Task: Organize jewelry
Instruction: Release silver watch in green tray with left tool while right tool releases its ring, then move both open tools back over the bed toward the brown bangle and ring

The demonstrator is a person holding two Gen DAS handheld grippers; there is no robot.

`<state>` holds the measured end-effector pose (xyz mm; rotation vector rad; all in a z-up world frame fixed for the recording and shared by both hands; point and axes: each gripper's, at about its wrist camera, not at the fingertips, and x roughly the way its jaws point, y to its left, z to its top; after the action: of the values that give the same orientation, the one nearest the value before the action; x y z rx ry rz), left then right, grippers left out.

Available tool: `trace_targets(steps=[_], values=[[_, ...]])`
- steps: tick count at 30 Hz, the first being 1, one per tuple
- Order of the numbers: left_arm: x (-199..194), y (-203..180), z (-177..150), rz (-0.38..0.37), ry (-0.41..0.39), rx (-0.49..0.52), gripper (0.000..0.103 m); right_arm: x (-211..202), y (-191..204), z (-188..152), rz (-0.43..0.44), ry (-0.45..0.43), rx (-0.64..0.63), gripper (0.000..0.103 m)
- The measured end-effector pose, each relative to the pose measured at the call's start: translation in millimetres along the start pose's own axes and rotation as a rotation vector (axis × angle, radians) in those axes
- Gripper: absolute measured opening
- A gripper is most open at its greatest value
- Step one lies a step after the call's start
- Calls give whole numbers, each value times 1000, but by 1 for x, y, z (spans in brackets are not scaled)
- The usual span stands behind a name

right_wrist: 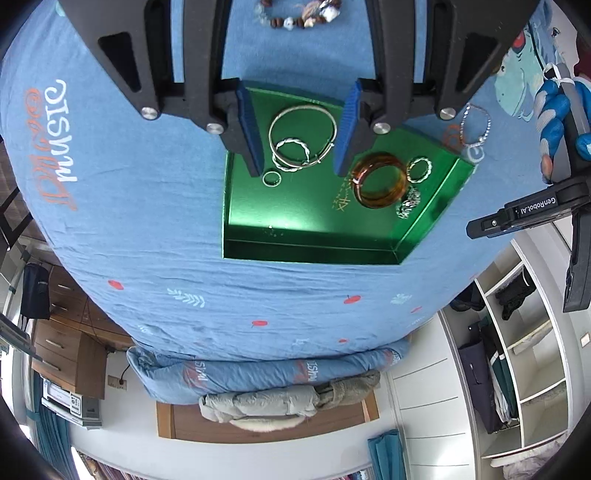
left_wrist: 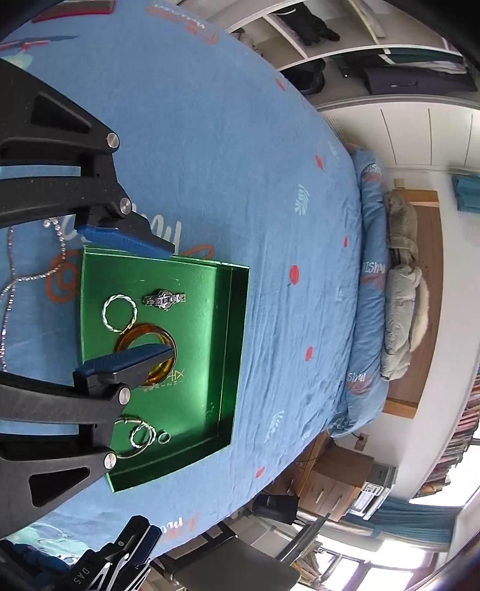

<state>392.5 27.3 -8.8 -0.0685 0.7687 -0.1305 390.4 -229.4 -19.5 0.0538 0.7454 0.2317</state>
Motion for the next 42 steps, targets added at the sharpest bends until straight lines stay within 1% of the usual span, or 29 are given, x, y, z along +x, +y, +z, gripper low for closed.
trace_targets(steps=[5,8,10,14,18,23,28,29,31,37,42], values=[[-64,1,-19,-10,-64,-1,49,-74,5,-19,-20,-75,1,37],[-100,4,-33,-5,-99,-13,56,-118,8,-37,-32,-116,12,39],[-124,7,-46,17,-125,-8,57,-145,11,-49,-45,-141,10,43],[-163,10,-70,55,-150,7,60,-192,19,-76,-59,-182,21,44],[-199,9,-102,89,-177,20,65,-228,29,-102,-60,-216,46,44],[-234,8,-142,126,-193,29,67,-256,47,-130,-76,-227,48,44],[-260,9,-175,159,-214,30,70,-279,68,-153,-88,-236,28,45],[-264,9,-181,160,-219,31,70,-282,72,-157,-92,-239,26,45],[-273,7,-190,167,-225,36,71,-290,77,-163,-102,-252,27,50],[-301,-1,-211,165,-266,45,75,-311,89,-175,-96,-285,35,53],[-314,-11,-217,157,-292,56,77,-322,95,-180,-96,-299,25,57]])
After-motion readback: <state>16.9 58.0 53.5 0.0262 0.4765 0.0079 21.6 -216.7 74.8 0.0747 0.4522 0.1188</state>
